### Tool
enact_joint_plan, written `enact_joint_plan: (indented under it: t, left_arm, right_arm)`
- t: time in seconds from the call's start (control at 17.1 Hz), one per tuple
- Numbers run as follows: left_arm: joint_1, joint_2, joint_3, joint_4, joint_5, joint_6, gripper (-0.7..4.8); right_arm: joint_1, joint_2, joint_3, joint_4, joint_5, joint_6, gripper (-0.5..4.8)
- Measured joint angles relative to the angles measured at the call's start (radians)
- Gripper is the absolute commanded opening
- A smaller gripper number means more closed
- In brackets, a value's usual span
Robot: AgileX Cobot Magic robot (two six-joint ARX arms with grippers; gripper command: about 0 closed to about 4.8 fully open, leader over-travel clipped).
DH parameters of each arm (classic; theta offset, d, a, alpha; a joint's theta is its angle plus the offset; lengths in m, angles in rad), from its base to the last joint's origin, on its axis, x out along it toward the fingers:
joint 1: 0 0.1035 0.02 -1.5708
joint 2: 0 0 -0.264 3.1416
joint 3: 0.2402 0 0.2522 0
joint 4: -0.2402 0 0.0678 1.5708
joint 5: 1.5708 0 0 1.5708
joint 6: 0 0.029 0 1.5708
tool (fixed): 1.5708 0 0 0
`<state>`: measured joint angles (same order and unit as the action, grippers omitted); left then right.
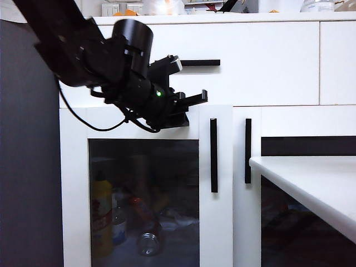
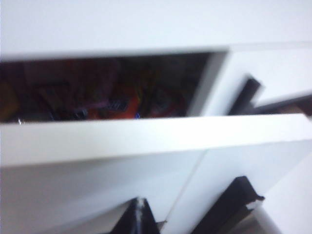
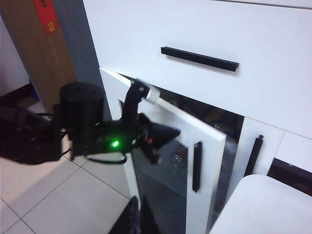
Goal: Open the left door of the white cabinet, pick up a can of beverage from the table on the right, place it inside the cabinet, and finally close the cabinet door.
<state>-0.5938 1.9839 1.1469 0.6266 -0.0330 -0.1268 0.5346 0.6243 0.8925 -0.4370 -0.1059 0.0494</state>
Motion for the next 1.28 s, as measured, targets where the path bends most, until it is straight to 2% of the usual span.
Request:
enact_joint_plan:
  t: [0.41,0.82,0.99,1.17,1.28]
  left_arm:
    - [0.062,0.157,0.188,0.008,0.016,0.018,-0.06]
    - [0.08,0.169,0.214,-0.015,0.019,0.022,-0.06]
    - [0.092,0.034,0.214,-0.207,0.011,0.024,-0.06]
    - [0.092,-0.157,0.22,-0.451,0.008,0.121,-0.06]
    - [0.09,-0.299,0.22,-0.582,0.045,0.137,-0.06]
  right_arm:
    - [0.0,0.0,0.0,0.0,0.0,-0.003,-0.06]
    - [0.0,-0.007,0.0,0.0,0.001,-0.003,-0.06]
    - [-0.007,-0.04,0.002,-0.003,0.024,-0.011,-0.05]
    - [-0.056,-0.168,0.006,-0.018,0.139,-0.056,-0.05]
    - [-0.089,-0.268,0.006,-0.027,0.151,-0.078,-0.06]
